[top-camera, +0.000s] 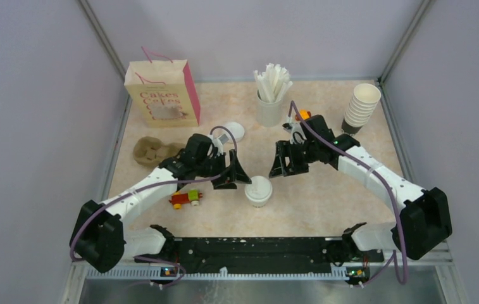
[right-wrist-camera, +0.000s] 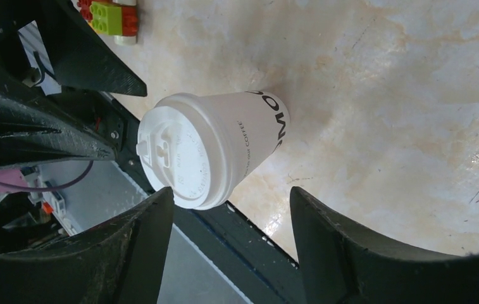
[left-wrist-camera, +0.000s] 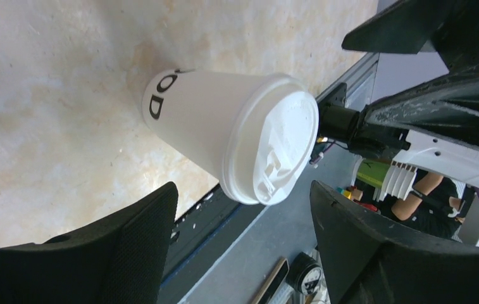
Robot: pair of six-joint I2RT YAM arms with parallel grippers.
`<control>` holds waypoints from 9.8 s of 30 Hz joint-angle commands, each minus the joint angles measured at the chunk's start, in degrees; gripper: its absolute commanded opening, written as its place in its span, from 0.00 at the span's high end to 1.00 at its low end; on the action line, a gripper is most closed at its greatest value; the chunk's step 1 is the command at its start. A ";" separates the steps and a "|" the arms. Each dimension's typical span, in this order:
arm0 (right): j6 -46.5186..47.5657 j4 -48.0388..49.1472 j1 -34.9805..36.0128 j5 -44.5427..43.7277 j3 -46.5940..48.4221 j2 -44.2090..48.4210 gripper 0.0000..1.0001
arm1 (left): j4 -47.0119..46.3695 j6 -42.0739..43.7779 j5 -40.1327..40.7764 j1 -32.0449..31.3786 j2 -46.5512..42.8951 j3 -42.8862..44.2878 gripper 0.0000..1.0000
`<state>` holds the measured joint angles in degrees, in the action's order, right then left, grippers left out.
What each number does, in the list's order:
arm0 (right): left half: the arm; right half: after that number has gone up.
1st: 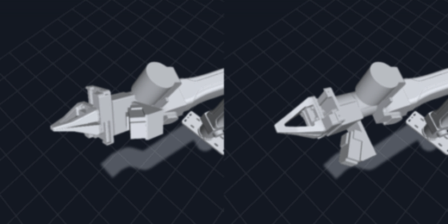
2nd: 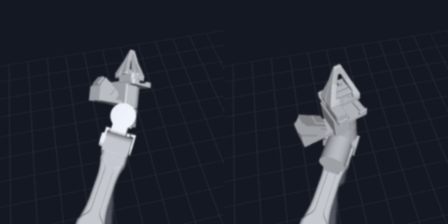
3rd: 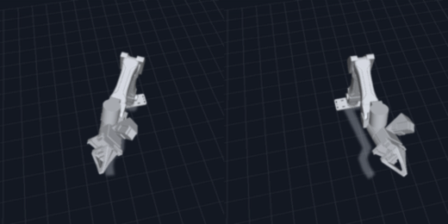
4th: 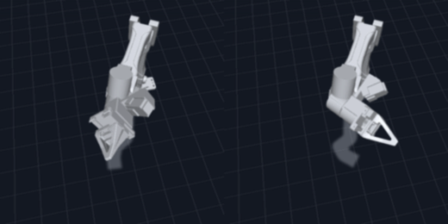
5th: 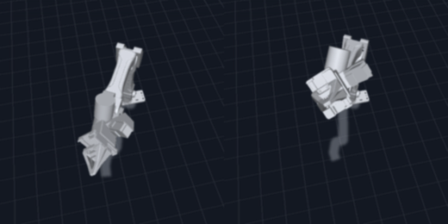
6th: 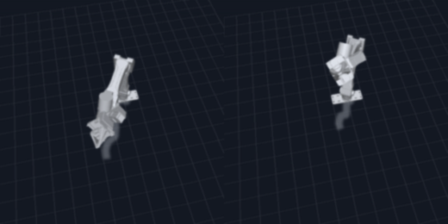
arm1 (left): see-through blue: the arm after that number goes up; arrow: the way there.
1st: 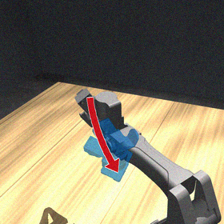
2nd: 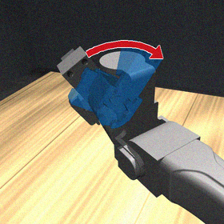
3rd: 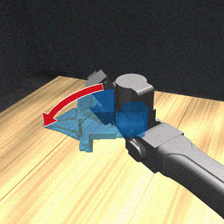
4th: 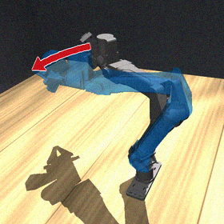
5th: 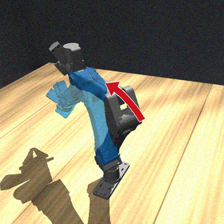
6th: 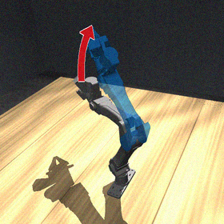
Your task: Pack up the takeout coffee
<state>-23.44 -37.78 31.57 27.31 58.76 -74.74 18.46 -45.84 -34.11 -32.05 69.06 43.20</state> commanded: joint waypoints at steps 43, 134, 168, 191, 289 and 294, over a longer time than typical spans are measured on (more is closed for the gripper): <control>-2.46 26.47 -1.56 10.99 -21.18 -5.78 0.56 | 0.53 8.28 5.50 -2.87 7.30 1.55 0.46; -2.93 35.29 -0.87 4.40 -26.71 -1.13 0.56 | 5.10 -7.12 11.43 -10.09 1.69 -2.51 0.49; -26.81 26.15 8.75 4.47 -25.79 16.75 0.35 | 11.07 -5.66 14.73 -10.86 4.92 2.78 0.49; -30.16 28.95 12.66 4.83 -24.40 11.10 0.37 | 10.46 -7.05 15.60 -12.30 5.05 2.93 0.51; -15.67 1.12 14.41 -19.17 -1.11 14.85 0.25 | 14.76 -3.76 24.01 -13.55 -4.74 7.14 0.39; -11.73 -4.64 20.56 -26.47 5.66 10.59 0.20 | 23.57 -1.76 33.70 -13.55 -9.03 14.55 0.18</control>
<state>-39.97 -36.10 47.77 7.73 59.64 -61.17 35.09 -50.04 -9.32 -45.80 64.69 51.57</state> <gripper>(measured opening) 0.791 0.764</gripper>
